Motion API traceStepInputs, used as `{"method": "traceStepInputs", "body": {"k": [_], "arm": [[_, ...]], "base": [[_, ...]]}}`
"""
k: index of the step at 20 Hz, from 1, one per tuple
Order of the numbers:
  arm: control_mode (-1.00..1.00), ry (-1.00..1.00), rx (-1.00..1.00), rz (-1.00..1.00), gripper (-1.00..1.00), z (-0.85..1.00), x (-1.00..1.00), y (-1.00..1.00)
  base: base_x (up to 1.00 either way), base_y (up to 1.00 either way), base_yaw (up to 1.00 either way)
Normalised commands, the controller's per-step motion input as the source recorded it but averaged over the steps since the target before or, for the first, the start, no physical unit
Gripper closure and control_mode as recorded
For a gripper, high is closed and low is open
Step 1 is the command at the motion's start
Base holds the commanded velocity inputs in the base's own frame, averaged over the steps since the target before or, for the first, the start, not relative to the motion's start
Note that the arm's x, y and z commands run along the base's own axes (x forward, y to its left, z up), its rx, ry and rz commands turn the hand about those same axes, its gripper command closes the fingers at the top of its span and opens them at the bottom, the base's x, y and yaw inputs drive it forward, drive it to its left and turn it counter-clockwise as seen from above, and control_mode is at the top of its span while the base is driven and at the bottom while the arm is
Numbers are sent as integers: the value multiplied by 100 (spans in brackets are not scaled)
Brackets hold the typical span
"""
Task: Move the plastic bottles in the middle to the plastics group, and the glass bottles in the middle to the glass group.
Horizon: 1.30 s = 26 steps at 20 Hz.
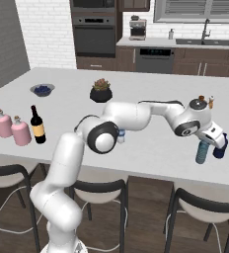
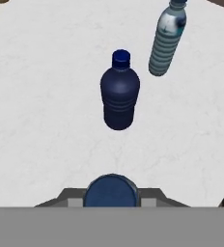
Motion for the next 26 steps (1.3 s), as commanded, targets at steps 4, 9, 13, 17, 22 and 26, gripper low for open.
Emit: {"method": "traceStepInputs", "body": {"k": [4,9,13,17,22,26], "arm": [[-100,0,0,0,100,-17,3,0],[-100,0,0,0,100,-32,0,0],[-100,-2,0,0,100,-11,0,0],[-100,-5,0,0,100,-30,0,0],[-100,-3,0,0,100,-21,0,0],[-100,0,-1,0,100,4,0,0]], "base": [[0,0,0],[0,0,0],[0,0,0],[0,0,0],[0,0,0],[0,0,0]]}}
